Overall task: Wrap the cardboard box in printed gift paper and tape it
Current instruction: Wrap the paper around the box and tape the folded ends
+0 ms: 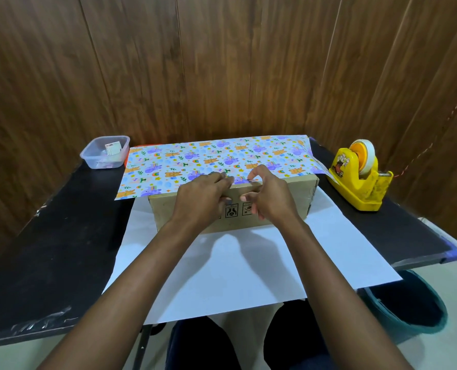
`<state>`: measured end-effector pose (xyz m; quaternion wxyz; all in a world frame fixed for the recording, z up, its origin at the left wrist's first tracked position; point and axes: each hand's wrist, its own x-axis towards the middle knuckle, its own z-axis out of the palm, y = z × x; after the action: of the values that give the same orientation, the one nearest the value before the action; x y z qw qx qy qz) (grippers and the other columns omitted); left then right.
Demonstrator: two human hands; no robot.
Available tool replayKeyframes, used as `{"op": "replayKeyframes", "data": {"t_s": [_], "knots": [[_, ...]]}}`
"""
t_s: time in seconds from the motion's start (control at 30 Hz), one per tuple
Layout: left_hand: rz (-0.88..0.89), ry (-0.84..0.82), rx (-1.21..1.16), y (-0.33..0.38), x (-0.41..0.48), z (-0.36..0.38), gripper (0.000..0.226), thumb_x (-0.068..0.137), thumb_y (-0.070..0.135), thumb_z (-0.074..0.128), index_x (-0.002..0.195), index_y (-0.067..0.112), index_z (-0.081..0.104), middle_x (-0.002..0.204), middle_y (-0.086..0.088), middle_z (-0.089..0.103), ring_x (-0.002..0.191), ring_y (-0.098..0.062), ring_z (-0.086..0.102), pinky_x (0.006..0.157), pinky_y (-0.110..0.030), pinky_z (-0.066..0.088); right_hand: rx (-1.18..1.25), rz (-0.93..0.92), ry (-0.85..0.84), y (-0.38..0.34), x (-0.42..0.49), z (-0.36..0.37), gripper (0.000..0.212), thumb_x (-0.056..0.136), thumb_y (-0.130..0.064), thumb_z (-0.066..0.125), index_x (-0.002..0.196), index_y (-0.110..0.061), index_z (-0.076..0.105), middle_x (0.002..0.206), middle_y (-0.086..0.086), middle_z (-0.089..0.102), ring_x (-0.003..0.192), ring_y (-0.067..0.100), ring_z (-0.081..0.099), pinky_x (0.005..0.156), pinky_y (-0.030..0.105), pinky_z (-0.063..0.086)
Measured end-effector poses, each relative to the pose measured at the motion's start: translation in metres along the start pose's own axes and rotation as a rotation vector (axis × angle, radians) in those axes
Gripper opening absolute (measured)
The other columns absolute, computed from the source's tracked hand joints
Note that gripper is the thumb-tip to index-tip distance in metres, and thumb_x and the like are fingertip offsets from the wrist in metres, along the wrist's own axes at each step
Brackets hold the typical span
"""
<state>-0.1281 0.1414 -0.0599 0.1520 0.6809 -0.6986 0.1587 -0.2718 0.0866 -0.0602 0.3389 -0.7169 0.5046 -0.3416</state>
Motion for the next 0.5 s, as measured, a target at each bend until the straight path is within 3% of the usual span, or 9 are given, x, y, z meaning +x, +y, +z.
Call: {"op": "replayKeyframes", "data": {"t_s": [0.1,0.27,0.4,0.5], "knots": [[0.004,-0.024,0.016,0.000,0.001,-0.004,0.048,0.091,0.041,0.052,0.137,0.031,0.042,0.138,0.013,0.046,0.120,-0.014,0.048,0.073,-0.027,0.041,0.177,0.039,-0.052,0.001,-0.003,-0.006,0.031,0.081,0.004,0.064,0.100,-0.016,0.049,0.038,-0.003,0.053,0.029,0.013,0.042,0.035,0.017,0.032],[0.015,-0.085,0.096,0.007,0.015,-0.016,0.046,0.089,0.055,0.047,0.118,0.019,0.053,0.115,0.005,0.057,0.104,-0.021,0.057,0.065,-0.029,0.037,0.460,0.055,-0.034,0.005,-0.001,-0.043,0.018,0.085,-0.003,0.064,0.097,-0.012,0.054,0.048,0.007,0.055,0.027,0.013,0.039,0.034,0.014,0.028],[-0.005,-0.145,0.131,0.023,0.032,-0.021,0.046,0.092,0.056,0.038,0.107,0.017,0.057,0.113,-0.001,0.054,0.108,-0.024,0.051,0.067,-0.031,0.037,0.490,0.098,0.077,0.025,0.013,-0.077,0.007,0.088,-0.005,0.062,0.086,-0.011,0.057,0.052,0.007,0.054,0.031,0.009,0.041,0.036,0.015,0.032],[0.012,-0.182,0.097,0.041,0.046,-0.018,0.048,0.094,0.056,0.033,0.106,0.016,0.056,0.114,-0.002,0.052,0.109,-0.023,0.049,0.067,-0.031,0.036,0.440,0.114,0.191,0.047,0.022,-0.107,0.015,0.090,-0.006,0.059,0.077,-0.013,0.058,0.056,0.006,0.053,0.034,0.006,0.042,0.036,0.015,0.032]]}}
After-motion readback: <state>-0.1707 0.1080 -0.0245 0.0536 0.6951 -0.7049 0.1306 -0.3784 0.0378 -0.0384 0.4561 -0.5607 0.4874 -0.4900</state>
